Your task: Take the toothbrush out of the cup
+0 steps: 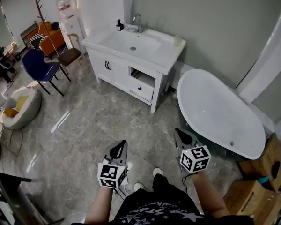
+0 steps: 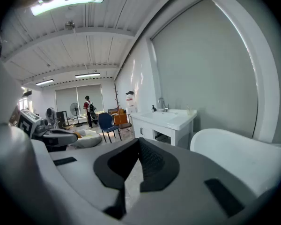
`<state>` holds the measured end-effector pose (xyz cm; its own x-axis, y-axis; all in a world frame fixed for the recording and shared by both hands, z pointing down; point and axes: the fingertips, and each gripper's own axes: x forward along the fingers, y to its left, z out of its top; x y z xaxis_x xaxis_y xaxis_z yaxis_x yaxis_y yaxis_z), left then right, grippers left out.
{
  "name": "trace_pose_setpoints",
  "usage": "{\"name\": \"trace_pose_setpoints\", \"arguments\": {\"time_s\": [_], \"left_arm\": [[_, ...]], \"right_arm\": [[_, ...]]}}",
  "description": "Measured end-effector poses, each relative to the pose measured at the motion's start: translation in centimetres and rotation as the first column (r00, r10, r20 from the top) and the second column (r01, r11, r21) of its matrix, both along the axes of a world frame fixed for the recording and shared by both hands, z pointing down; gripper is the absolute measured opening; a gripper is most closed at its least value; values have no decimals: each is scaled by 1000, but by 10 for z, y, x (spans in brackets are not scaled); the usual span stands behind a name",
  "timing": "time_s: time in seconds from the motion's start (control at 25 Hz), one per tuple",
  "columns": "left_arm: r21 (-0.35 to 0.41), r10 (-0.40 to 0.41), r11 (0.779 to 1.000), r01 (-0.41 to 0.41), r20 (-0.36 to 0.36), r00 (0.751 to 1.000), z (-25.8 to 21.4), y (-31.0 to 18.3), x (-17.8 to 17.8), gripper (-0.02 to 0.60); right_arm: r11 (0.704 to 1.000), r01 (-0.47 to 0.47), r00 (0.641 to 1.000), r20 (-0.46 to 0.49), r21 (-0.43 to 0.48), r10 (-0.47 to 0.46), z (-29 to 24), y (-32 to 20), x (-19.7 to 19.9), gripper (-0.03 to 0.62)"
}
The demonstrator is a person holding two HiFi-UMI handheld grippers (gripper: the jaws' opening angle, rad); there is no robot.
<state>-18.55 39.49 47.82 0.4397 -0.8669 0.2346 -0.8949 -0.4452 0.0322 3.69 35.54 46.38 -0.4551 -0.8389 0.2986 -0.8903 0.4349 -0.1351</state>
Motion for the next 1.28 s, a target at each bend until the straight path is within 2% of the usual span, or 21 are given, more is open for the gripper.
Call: {"name": "trace_pose_setpoints", "arguments": {"time_s": [0.2,0.4,0.6,0.72,0.76,0.84,0.96,1.04,1.28], "left_arm": [[-35,-37,999,37,-10,999,11,12,-26,12],[-2,-59,998,59,-32,998,1,22,-37,12],[10,-75,997,75,-38,996,-1,20,-45,12],[7,-83,996,84,-37,996,-1,6,-47,12],[5,-84,996,84,-30,996,-1,0,-47,12],[-1,-86,996,86,-20,996,1,-13,-48,12],[-16,-86,996,86,-9,996,4,-37,-51,12],[-27,-93,995,93,1,996,10,-63,-53,12],[-55,-110,992,111,29,994,13,-169,-49,12]], "right_arm": [[1000,3,1000,-4,-30,-3,16,14,-17,12],[1000,1,1000,12,-6,-1,14,21,-26,12],[1000,-16,998,67,2,15,12,15,-33,14],[1000,12,999,47,7,-12,13,-1,-36,19],[1000,17,999,52,8,-17,14,-8,-37,46],[1000,12,997,75,3,-12,16,-26,-37,181],[1000,-12,996,85,1,12,24,-61,-36,282],[1000,-17,997,76,-11,18,33,-93,-35,310],[998,-51,996,76,-43,54,41,-208,-17,318]]}}
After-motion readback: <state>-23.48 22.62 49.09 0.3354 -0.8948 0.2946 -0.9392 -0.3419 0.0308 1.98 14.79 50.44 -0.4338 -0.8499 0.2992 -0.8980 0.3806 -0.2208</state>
